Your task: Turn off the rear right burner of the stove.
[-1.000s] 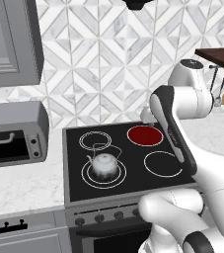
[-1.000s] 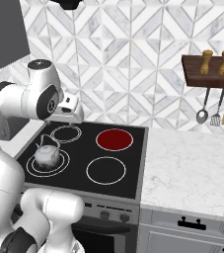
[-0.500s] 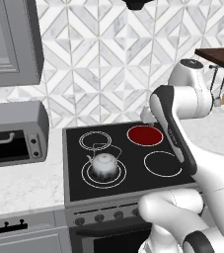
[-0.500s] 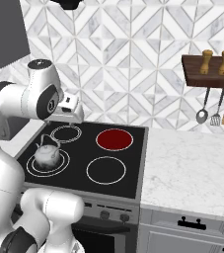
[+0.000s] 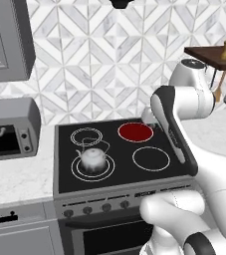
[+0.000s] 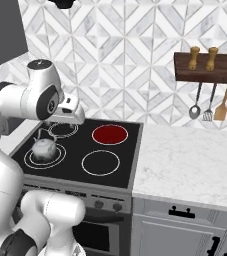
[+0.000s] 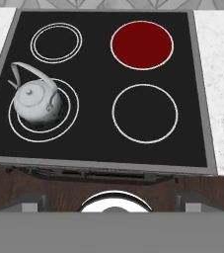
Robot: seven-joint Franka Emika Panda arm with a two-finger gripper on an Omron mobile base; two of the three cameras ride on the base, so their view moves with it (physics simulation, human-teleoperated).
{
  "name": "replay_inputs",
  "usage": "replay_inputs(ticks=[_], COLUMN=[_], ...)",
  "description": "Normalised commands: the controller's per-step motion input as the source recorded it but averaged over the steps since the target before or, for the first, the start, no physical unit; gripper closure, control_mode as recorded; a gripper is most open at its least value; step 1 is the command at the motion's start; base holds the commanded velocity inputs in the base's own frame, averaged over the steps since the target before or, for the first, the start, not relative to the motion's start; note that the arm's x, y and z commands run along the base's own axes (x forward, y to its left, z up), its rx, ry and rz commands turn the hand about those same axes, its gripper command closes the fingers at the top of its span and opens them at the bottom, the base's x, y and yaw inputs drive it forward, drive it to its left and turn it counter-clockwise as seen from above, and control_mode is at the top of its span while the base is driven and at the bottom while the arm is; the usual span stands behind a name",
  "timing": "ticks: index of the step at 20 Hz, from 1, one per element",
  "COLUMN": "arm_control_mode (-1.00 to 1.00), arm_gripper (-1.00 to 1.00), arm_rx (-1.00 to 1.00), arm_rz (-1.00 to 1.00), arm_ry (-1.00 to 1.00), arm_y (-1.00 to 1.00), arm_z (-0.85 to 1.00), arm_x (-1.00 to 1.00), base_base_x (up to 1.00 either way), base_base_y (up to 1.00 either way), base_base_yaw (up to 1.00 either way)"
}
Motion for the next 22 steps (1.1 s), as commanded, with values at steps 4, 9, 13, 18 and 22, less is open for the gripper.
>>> replay_inputs(ticks=[4,9,13,18,22], arm_control_mode=[1.00,1.00,1.00,1.00,1.00], arm_gripper=[-1.00,-1.00,-1.00,-1.00,-1.00], arm_rx=[0.00,0.00,0.00,0.00,0.00], arm_rz=[0.00,0.00,0.00,0.00,0.00], arm_ry=[0.00,0.00,0.00,0.00,0.00], arm_y=[0.00,0.00,0.00,0.00,0.00], arm_z=[0.00,0.00,0.00,0.00,0.00], arm_x=[0.00,0.00,0.00,0.00,0.00], base_base_x=[-0.09,0.00,0.03,0.34,0.40], base_base_y=[-0.54,-0.48,-0.36,-0.12,0.00], base_base_yaw=[0.00,0.00,0.00,-0.02,-0.01])
